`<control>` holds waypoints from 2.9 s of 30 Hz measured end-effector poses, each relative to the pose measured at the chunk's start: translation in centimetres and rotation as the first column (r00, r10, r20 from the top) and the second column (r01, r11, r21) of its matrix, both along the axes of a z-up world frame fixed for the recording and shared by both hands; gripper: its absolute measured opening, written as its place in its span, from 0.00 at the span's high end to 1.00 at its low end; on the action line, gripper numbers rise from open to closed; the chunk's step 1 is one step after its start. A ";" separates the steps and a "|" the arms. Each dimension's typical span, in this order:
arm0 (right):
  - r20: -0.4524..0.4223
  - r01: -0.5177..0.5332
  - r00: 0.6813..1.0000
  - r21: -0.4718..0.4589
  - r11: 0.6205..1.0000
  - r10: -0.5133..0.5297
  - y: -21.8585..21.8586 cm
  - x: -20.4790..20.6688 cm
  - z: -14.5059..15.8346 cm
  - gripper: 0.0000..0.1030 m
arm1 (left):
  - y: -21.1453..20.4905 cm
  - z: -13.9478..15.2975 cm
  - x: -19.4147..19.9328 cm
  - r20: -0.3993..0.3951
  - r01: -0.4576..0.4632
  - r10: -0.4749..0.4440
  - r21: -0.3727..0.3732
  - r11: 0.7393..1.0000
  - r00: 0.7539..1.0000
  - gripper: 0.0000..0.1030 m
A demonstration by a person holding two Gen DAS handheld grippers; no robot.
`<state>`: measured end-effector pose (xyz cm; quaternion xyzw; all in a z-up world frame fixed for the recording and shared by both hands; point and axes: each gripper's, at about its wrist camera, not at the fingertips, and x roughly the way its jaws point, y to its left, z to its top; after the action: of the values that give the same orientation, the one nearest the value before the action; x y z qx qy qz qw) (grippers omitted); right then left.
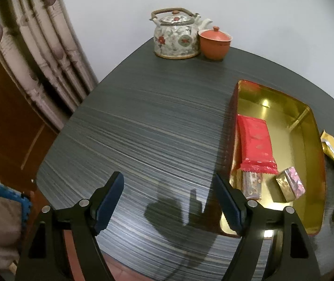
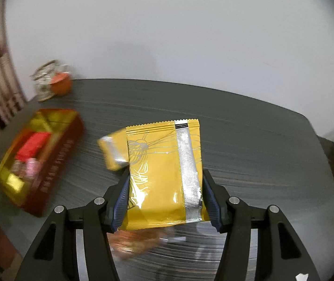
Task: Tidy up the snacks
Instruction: 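Carry the yellow packet with the right gripper into the tin and release, then grasp the clear nut bag with the left gripper while the right grasps the dark seed bar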
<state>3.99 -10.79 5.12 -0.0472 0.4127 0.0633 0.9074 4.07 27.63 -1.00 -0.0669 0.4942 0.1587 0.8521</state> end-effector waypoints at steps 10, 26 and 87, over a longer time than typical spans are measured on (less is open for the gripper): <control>-0.027 -0.252 0.967 0.068 0.965 0.254 12.4 0.6 -0.2 0.48 | 1.8 -0.3 -0.2 -0.010 -0.061 0.061 -0.037 0.997 0.998 0.24; -0.135 -0.461 0.875 0.064 0.885 0.466 23.2 -0.1 -4.7 0.48 | 2.6 -0.8 0.0 -0.022 -0.087 0.085 -0.067 0.994 0.996 0.24; -0.223 -0.354 0.914 -0.032 0.935 0.339 -3.3 6.1 -5.3 0.38 | -8.8 2.4 -0.8 0.045 0.352 -0.353 0.028 0.936 0.935 0.24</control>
<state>10.09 -14.10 -0.21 -0.1449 0.4950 0.2131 0.8298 3.23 18.79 1.44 0.0269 0.4755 0.0066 0.8793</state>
